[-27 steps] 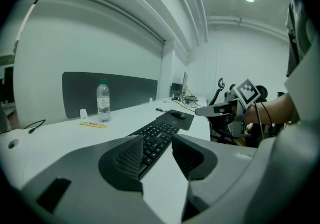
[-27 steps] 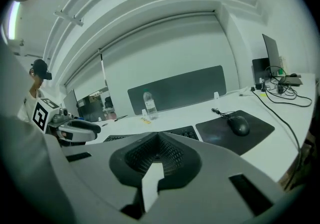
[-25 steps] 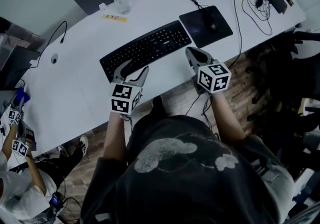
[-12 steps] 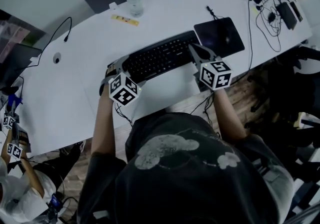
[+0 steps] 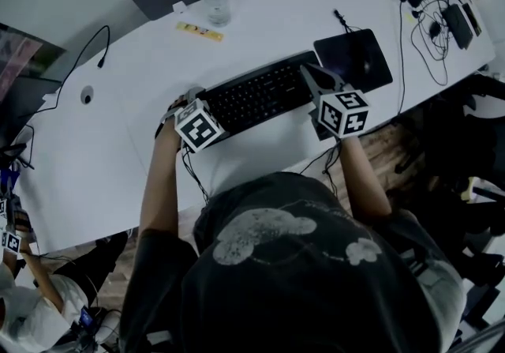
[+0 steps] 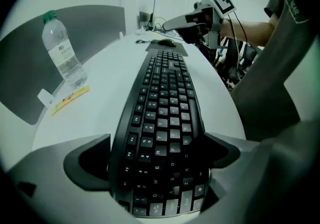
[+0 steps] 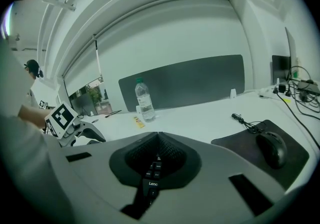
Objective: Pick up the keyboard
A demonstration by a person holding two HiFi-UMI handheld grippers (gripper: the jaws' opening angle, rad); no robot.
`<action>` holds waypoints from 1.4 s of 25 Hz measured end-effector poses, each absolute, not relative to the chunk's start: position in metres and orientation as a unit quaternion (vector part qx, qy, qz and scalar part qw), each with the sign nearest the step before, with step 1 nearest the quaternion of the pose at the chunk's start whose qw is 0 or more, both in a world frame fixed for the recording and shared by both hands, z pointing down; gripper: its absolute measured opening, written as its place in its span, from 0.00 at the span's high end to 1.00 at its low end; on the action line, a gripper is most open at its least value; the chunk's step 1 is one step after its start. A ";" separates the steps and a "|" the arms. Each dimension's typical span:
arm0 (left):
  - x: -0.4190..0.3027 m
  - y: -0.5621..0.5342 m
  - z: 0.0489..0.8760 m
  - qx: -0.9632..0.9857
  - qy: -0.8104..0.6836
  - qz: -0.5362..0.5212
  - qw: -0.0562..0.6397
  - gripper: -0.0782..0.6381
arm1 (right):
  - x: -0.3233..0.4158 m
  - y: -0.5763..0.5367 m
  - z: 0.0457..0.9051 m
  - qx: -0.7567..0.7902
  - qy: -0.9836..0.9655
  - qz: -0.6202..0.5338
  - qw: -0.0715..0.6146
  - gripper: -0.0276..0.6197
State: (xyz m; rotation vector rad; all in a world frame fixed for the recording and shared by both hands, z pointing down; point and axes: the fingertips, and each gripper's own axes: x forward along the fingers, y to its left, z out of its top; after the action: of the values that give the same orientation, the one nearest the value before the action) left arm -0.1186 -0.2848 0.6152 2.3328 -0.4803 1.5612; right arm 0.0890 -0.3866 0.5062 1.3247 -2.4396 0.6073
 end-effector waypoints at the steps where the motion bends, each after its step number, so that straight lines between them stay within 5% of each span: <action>1: -0.118 -0.284 0.618 0.808 -0.159 0.547 0.152 0.12 | 0.087 -0.389 0.507 0.460 -0.849 0.211 0.151 0.97; 30: -0.113 -0.285 0.625 0.767 -0.110 0.614 0.151 0.07 | 0.066 -0.394 0.513 0.435 -0.860 0.197 0.177 0.97; 35: -0.112 -0.288 0.617 0.758 -0.147 0.625 0.110 0.08 | 0.057 -0.399 0.511 0.355 -0.890 0.150 0.243 0.97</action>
State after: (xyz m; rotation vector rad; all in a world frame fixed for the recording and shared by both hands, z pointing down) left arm -0.1120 -0.2877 0.6167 2.2291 -0.4313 1.8378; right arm 0.0572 -0.3995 0.5109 0.9687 -2.4332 0.4095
